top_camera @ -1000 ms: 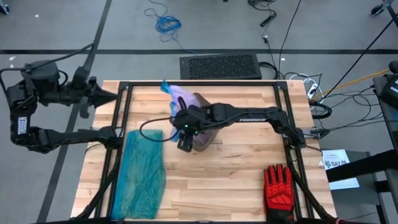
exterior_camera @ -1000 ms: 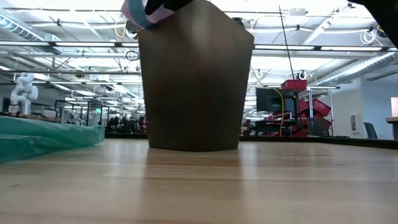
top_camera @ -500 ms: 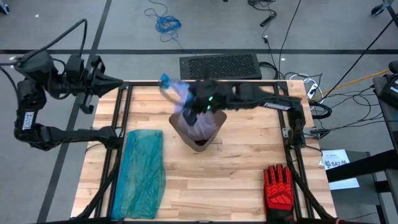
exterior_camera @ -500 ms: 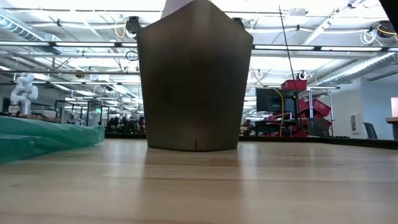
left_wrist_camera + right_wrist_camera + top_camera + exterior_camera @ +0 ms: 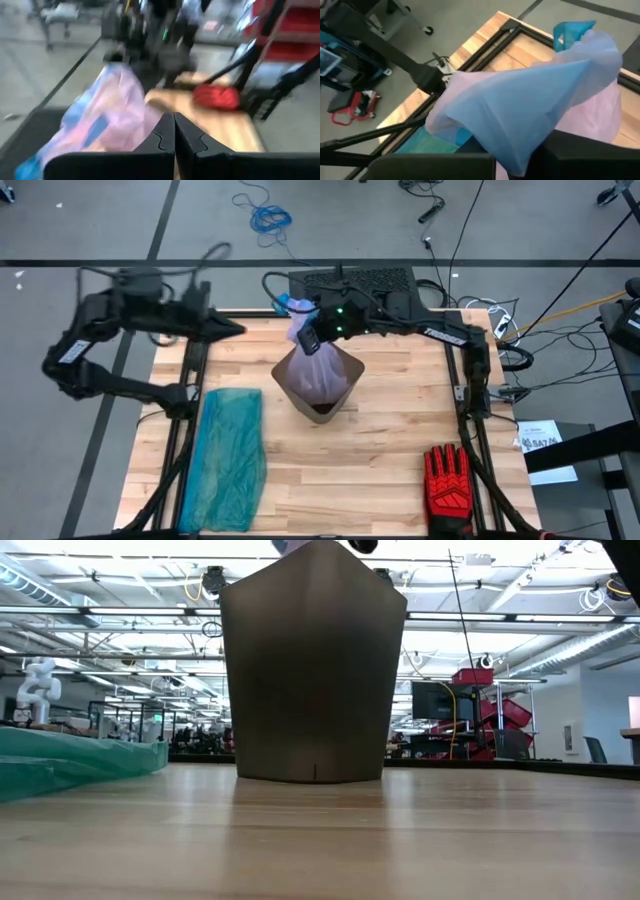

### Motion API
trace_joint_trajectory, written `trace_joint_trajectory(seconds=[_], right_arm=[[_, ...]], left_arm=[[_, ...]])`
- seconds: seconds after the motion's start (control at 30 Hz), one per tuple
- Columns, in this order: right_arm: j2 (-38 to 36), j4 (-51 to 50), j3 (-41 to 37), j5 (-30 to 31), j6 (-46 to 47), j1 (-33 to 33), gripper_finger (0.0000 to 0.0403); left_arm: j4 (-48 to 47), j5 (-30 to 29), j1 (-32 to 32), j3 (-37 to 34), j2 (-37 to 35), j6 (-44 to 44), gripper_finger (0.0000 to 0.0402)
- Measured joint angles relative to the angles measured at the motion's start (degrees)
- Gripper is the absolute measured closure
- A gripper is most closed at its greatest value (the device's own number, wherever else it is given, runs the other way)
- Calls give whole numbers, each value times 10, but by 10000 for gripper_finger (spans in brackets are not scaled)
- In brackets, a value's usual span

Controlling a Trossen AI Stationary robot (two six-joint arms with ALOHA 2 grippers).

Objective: Place trash/remove bag and relplace
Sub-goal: Close the trash bag

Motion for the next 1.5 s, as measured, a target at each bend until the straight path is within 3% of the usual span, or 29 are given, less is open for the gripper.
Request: trace_joint_trajectory(seconds=[0.1, 0.3, 0.73, 1.0, 1.27, 1.37, 1.5], right_arm=[[-5, 7, 0, -8, -8, -6, 403], [-9, 31, 0, -44, -24, -10, 403], [-37, 30, 0, -65, -68, -8, 403], [-44, 26, 0, -85, -84, -8, 403], [-45, 20, 0, -112, -96, -4, 403], [-47, 17, 0, -118, -104, -4, 403], [-47, 12, 0, -120, -104, -5, 403]], left_arm=[[20, -58, -46, 0, 26, 7, 402], [61, -84, -90, 0, 87, -33, 390], [76, -203, -92, 0, 116, -99, 253], [120, -225, -93, 0, 139, -98, 216], [127, -232, -94, 0, 163, -99, 227], [128, -237, -94, 0, 162, -99, 267], [127, -237, -94, 0, 151, -89, 352]])
